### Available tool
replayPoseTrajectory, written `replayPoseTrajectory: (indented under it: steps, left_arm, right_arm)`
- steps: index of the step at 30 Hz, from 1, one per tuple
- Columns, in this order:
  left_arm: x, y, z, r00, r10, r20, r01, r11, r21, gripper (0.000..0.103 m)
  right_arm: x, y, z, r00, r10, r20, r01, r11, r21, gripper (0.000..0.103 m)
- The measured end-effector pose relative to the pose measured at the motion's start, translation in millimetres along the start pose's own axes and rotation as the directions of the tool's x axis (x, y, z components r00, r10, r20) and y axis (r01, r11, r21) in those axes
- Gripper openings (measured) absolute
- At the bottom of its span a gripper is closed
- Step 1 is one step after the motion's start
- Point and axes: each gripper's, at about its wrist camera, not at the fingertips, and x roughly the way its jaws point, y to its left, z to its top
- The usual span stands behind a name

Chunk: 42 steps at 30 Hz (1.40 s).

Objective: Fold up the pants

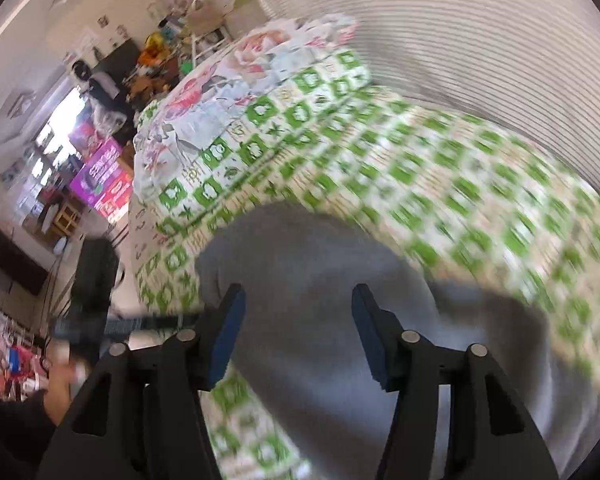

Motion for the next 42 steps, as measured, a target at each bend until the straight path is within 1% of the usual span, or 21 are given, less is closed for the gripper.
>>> replayPoseTrajectory:
  steps: [4,8,10,13,15,16,17,18,19,20,22,25,27,29,31,32,34,36,37,39,42]
  left_arm:
    - [4,-1,-2,1.0,0.027,0.008,-0.027,1.0,-0.006,0.07]
    - [8,-1,-2,0.999,0.011,0.029,-0.01,0.998,-0.055,0.077]
    - [13,-3,2,0.999,0.025,0.039,-0.023,0.998,-0.055,0.082]
    - [25,-3,9,0.998,0.039,0.04,-0.036,0.996,-0.08,0.087]
    - [26,-4,12,0.996,0.022,0.081,-0.014,0.996,-0.09,0.088]
    - [27,-6,13,0.995,0.016,0.096,-0.008,0.997,-0.081,0.088]
    - [28,-8,15,0.994,0.01,0.112,-0.004,0.998,-0.058,0.087]
    - [29,-11,16,0.993,0.017,0.118,-0.014,1.0,-0.028,0.08]
    - [31,-14,20,0.993,0.014,0.12,-0.014,1.0,-0.006,0.054]
    - [30,-15,23,0.994,-0.013,0.111,0.012,1.0,0.015,0.039]
    - [28,-17,31,0.992,-0.082,0.094,0.082,0.997,0.004,0.029]
    - [-6,-30,34,0.979,-0.128,0.16,0.119,0.991,0.062,0.026]
    - [-27,-39,33,0.969,-0.12,0.215,0.094,0.987,0.127,0.025]
    - [-31,-35,36,0.969,-0.094,0.228,0.065,0.989,0.133,0.025]
    - [-17,-16,39,0.979,-0.038,0.199,0.019,0.995,0.097,0.025]
    - [-6,-5,41,0.987,-0.017,0.157,0.005,0.997,0.076,0.025]
    - [7,14,43,0.995,-0.011,0.099,0.009,1.0,0.025,0.029]
    - [3,20,42,0.996,-0.011,0.088,0.008,1.0,0.03,0.033]
    - [-2,17,40,0.995,0.003,0.097,-0.008,0.999,0.051,0.036]
    - [-17,8,37,0.99,0.044,0.133,-0.059,0.992,0.111,0.039]
    - [-35,-9,29,0.983,0.055,0.174,-0.087,0.98,0.179,0.04]
  right_arm:
    - [51,-5,42,0.998,0.009,-0.063,-0.01,1.0,-0.018,0.061]
    - [100,-20,72,0.986,0.085,-0.146,-0.08,0.996,0.044,0.061]
    - [125,-23,77,0.967,0.127,-0.22,-0.116,0.991,0.06,0.061]
    - [159,-20,75,0.935,0.128,-0.331,-0.12,0.992,0.046,0.062]
    - [177,-19,66,0.914,0.127,-0.386,-0.117,0.992,0.051,0.062]
    - [179,-16,63,0.916,0.125,-0.382,-0.122,0.992,0.033,0.061]
    - [179,-13,61,0.918,0.131,-0.375,-0.132,0.991,0.023,0.044]
    - [178,-10,58,0.913,0.169,-0.373,-0.167,0.985,0.037,0.026]
    - [177,-8,56,0.911,0.179,-0.372,-0.175,0.984,0.044,0.025]
    - [174,-3,54,0.915,0.172,-0.364,-0.173,0.984,0.031,0.022]
    - [163,9,54,0.929,0.162,-0.333,-0.173,0.985,-0.004,0.018]
    - [140,34,71,0.957,0.18,-0.228,-0.197,0.979,-0.055,0.014]
    - [124,58,80,0.97,0.186,-0.157,-0.205,0.972,-0.115,0.01]
    - [122,78,87,0.98,0.164,-0.112,-0.181,0.969,-0.166,0.01]
    - [136,86,86,0.981,0.153,-0.121,-0.172,0.971,-0.168,0.01]
    - [151,91,81,0.981,0.132,-0.145,-0.157,0.972,-0.173,0.01]
    - [178,94,68,0.975,0.102,-0.2,-0.136,0.977,-0.165,0.011]
    - [204,92,51,0.963,0.065,-0.261,-0.103,0.985,-0.135,0.023]
    - [205,90,45,0.962,0.068,-0.263,-0.102,0.988,-0.117,0.024]
    - [191,83,42,0.969,0.115,-0.22,-0.132,0.989,-0.062,0.024]
    - [136,58,44,0.98,0.169,-0.106,-0.167,0.986,0.023,0.024]
